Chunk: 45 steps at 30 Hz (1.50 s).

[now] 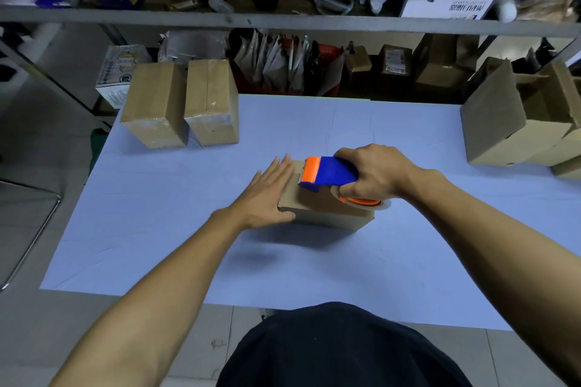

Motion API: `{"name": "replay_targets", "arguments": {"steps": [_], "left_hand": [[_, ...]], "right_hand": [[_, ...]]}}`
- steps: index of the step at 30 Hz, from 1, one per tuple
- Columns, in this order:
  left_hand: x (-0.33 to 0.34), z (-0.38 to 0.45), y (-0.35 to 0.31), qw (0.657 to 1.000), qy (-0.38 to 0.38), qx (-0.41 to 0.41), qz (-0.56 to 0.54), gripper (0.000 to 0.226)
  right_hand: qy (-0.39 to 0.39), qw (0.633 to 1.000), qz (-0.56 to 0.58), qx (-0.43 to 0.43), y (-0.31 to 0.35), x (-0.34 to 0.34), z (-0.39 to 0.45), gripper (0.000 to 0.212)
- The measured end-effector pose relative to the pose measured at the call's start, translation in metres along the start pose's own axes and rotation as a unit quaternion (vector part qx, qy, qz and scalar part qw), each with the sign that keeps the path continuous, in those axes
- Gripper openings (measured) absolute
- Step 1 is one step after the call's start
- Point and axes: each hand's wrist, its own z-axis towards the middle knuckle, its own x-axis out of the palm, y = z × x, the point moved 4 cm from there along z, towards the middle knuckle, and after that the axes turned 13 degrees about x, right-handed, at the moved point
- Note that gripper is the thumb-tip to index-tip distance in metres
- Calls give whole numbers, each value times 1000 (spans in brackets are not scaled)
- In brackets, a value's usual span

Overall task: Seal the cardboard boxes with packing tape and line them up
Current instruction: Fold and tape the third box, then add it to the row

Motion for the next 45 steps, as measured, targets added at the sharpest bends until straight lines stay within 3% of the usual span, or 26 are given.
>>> {"name": "replay_targets", "arguments": {"steps": [2,4,17,28,39,45], "left_hand": [[3,12,-1,995,53,13,84,127],[7,22,-4,997,31,8,64,131],[8,23,4,999,-41,-23,-5,128],[9,21,3,999,-28,-35,5,132],[8,20,-4,998,8,-49,47,128],[7,22,-10,994,36,-63,78,127]], "right_hand": [[-2,1000,-5,-1,-1,0,-1,45],[-1,1000,-5,1,-1,1,-1,45],[21,999,-33,10,-20,-11,-16,44],[37,998,-28,49,-71,9,-49,47],[11,997,58,56,-91,28,-58,39],[16,994,86,60,-98,33,-56,47]]}}
